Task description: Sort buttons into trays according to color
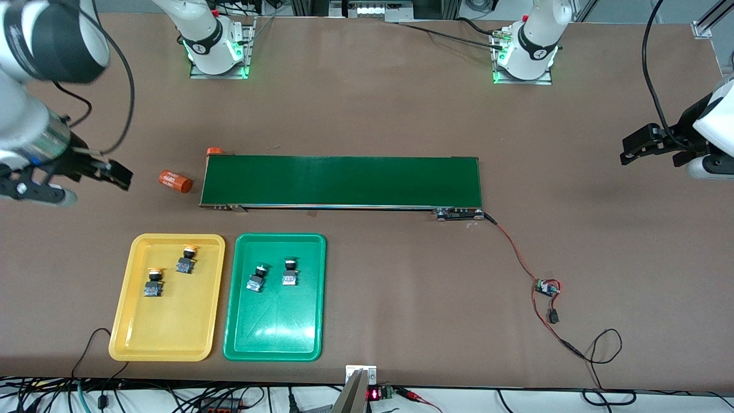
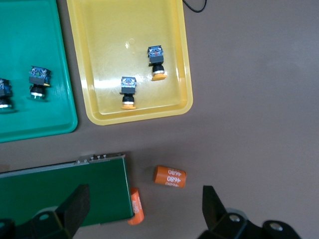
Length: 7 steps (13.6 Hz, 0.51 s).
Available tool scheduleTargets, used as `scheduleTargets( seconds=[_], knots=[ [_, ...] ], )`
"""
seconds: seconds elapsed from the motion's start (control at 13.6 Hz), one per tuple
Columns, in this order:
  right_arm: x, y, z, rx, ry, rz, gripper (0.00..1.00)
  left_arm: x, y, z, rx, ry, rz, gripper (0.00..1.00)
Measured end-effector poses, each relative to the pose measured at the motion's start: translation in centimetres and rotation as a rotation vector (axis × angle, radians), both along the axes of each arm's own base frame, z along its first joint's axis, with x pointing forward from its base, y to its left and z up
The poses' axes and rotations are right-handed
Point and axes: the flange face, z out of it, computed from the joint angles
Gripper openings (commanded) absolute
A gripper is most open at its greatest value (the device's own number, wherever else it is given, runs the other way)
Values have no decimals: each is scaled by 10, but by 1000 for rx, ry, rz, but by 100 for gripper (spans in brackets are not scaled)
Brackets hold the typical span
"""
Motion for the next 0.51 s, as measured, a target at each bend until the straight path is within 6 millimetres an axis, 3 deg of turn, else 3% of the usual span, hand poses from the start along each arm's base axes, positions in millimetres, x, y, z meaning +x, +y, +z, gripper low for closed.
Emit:
scheduleTargets(
  seconds=[0.29,0.51],
  knots=[
    [-48,-28,36,24,36,-17,100,0,3,1,0,-2,6,100],
    [-62,-56,45,80,45,-57,100,0,3,2,0,-3,5,100]
  ],
)
